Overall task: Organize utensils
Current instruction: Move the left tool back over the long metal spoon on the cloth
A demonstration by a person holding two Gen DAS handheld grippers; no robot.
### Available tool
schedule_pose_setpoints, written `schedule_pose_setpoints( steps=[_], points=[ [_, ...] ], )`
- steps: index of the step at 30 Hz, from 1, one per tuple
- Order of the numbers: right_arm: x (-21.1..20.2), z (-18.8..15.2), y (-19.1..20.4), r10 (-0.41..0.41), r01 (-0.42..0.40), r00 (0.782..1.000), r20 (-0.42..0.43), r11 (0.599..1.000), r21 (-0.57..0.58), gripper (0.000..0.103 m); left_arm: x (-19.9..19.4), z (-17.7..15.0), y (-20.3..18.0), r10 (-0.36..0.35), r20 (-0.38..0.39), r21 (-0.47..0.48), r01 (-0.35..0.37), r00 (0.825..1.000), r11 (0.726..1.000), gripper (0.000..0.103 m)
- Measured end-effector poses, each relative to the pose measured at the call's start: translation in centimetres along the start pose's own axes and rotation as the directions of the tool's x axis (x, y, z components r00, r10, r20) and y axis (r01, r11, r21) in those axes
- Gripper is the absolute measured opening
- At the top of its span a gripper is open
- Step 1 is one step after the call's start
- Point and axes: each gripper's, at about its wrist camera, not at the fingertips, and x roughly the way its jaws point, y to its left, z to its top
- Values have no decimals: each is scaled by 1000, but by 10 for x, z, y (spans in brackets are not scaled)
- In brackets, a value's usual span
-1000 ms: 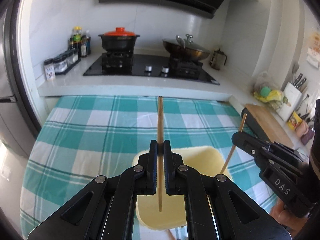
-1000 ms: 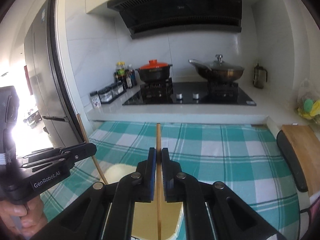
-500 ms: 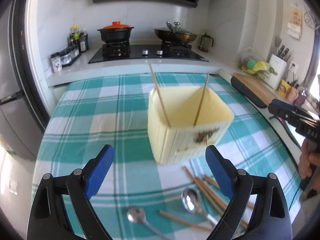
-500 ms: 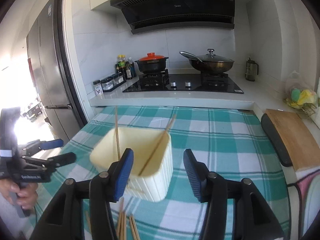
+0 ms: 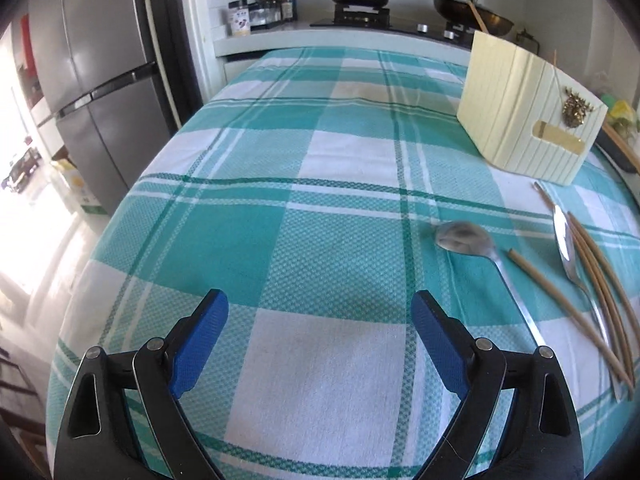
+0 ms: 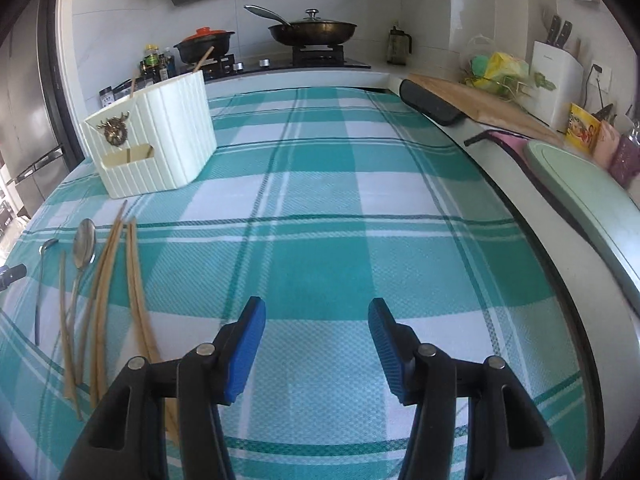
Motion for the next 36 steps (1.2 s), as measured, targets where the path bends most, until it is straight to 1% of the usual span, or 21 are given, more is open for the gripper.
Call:
schedule_pose_setpoints(
  steps=[2, 3, 4, 7, 11, 14, 16, 29, 36],
  points=[
    [6, 1, -6, 13, -12, 1000, -26, 999, 31, 55, 6, 2, -2, 0, -16, 0, 0, 1000, 1000, 94],
    [7, 1, -9, 17, -16, 1000, -24, 999, 46, 55, 9, 3, -2, 5, -25, 1, -5, 1000, 1000, 97],
    [8, 1, -11, 16, -15, 1000, -23, 998, 57, 55, 9, 2, -1, 23, -28, -7, -23, 999, 1000, 103],
    [15, -1, -16, 15, -9, 998, -63, 996, 90, 55, 13, 2, 5, 6, -41, -40, -8, 999, 999, 103],
    [14, -4, -18, 16, -9, 998, -59, 994, 111, 55, 12, 1, 4, 25, -40, -50, -27, 999, 998, 103],
    [15, -4, -15, 9, -3, 998, -64, 995, 99, 58, 12, 1, 5, 22, -41, -53, -24, 999, 998, 103],
    [16, -4, -12, -3, 9, 998, -70, 996, 86, 62, 12, 1, 6, 23, -41, -54, -25, 999, 998, 103],
    [16, -4, -11, -22, 28, 997, -77, 997, 77, 65, 11, 1, 5, 26, -43, -62, -29, 999, 998, 103],
    [16, -4, -11, -20, 26, 997, -76, 997, 79, 65, 11, 1, 3, 42, -44, -80, -45, 998, 996, 103]
  ],
)
